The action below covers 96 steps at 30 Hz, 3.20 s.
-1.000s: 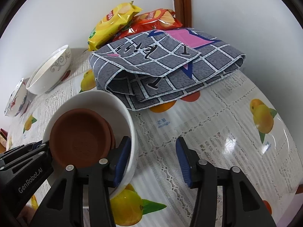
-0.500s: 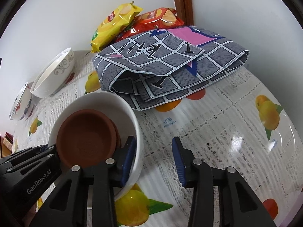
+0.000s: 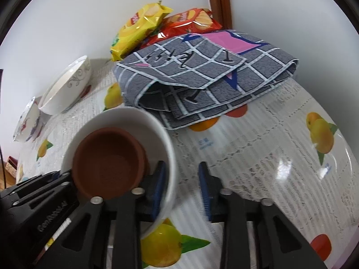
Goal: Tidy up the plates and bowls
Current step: 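Close both grippers on the white bowl rim, then lift the white bowl with both grippers and carry it toward the blue plate stack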
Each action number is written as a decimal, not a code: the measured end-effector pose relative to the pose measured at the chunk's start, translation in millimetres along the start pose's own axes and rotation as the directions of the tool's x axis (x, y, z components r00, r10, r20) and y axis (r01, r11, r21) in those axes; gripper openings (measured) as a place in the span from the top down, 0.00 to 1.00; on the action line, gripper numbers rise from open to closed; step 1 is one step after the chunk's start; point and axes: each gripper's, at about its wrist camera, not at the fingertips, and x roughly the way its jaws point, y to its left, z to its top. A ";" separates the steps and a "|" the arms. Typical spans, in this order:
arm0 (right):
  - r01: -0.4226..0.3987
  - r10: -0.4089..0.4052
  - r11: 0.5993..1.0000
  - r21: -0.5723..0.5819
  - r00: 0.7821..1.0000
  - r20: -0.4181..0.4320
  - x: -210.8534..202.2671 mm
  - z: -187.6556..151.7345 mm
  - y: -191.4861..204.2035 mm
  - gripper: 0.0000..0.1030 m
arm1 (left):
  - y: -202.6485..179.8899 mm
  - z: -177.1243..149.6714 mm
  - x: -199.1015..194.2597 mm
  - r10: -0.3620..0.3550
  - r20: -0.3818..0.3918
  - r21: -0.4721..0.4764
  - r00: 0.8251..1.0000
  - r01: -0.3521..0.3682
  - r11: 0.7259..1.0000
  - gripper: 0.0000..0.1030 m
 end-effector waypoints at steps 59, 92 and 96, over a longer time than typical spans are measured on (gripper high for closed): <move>-0.119 0.119 0.990 0.075 0.993 0.013 -19.9 -3.5 10.7 0.89 | 29.8 -6.1 -31.9 -0.012 0.025 -0.038 1.000 0.013 0.999 0.91; -0.193 0.191 0.981 0.035 0.980 0.045 -53.4 -15.1 61.2 0.89 | 80.2 -27.1 -82.5 0.022 0.085 -0.118 0.996 -0.012 0.993 0.91; -0.202 0.201 0.979 0.029 0.978 0.049 -57.4 -17.6 68.2 0.89 | 86.7 -30.9 -87.5 0.030 0.089 -0.131 0.996 -0.018 0.991 0.91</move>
